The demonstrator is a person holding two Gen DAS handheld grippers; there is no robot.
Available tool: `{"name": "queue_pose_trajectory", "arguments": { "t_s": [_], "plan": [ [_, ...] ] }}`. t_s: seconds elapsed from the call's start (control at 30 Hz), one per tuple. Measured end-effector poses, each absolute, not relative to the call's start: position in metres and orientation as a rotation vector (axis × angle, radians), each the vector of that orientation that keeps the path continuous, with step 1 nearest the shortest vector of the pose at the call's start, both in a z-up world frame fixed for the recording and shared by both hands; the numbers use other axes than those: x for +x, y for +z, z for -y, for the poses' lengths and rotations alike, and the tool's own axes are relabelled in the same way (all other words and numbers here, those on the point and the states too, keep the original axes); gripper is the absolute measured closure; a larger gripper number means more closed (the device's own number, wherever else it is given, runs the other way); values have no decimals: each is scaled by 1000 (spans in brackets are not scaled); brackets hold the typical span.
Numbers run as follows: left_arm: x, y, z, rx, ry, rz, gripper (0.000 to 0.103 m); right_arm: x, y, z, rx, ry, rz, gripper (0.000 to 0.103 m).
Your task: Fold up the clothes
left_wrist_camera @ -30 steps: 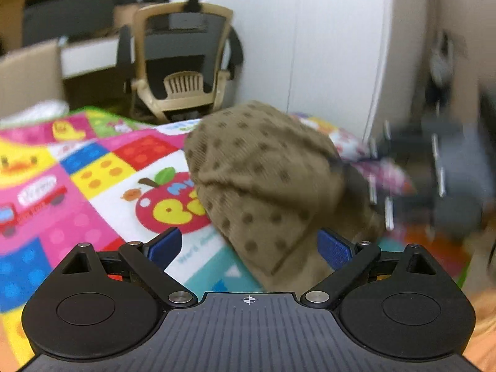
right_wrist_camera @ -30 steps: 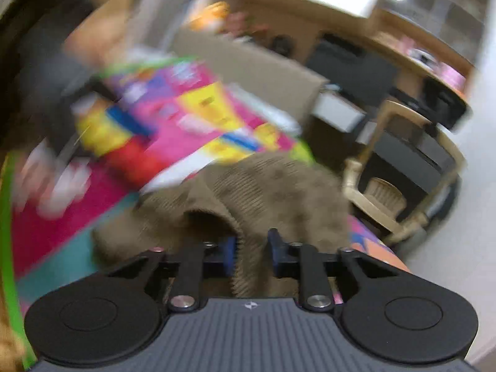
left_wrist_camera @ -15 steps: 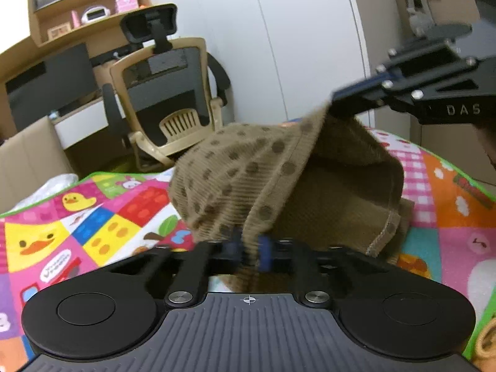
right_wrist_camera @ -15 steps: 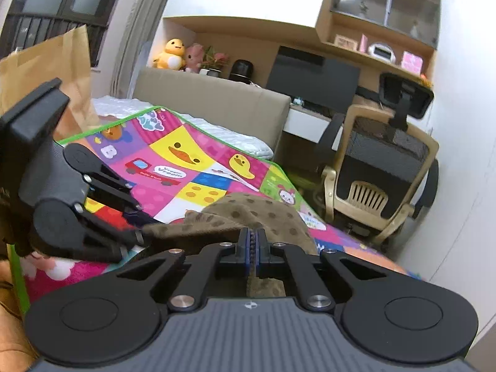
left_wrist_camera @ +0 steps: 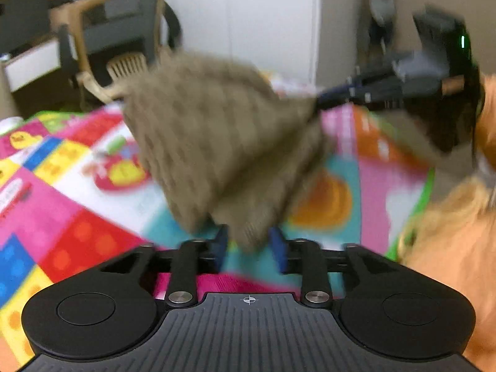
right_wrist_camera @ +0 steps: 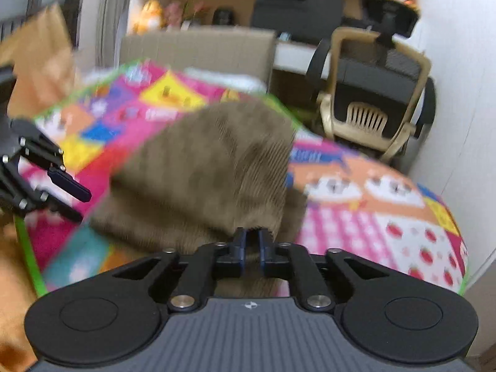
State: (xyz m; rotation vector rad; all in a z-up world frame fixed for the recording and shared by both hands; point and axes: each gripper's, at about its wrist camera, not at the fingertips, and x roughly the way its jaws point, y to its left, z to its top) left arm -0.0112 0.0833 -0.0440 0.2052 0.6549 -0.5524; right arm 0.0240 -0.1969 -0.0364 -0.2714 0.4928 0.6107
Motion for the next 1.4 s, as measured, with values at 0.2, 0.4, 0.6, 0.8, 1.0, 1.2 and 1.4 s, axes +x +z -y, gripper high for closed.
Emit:
{"name": "queue_pose_trajectory", "arguments": {
  "t_s": [0.2,0.4,0.6,0.8,1.0,1.2,1.4],
  "plan": [
    [35,10,-100,-78,-480,-442,28,69,13,180,-69,697,-372,45],
    [105,-24,-80,-137,-482,-587,29,147,3,142,88,722,-484,43],
    [115,-41,-69,-54,-568,-638,16,169,-51,136,51,494,-668,37],
    [118,-43,-69,-68,-626,-640,10,154,-79,148,94,412,-651,26],
    [110,-20,-100,-315,-513,-593,9,149,-81,160,29,424,-639,25],
    [158,-10,-115,-232,-257,-596,19,141,-79,157,14,389,-607,22],
    [198,-33,-107,-166,-269,-719,33,122,-40,154,51,411,-508,14]
  ]
}}
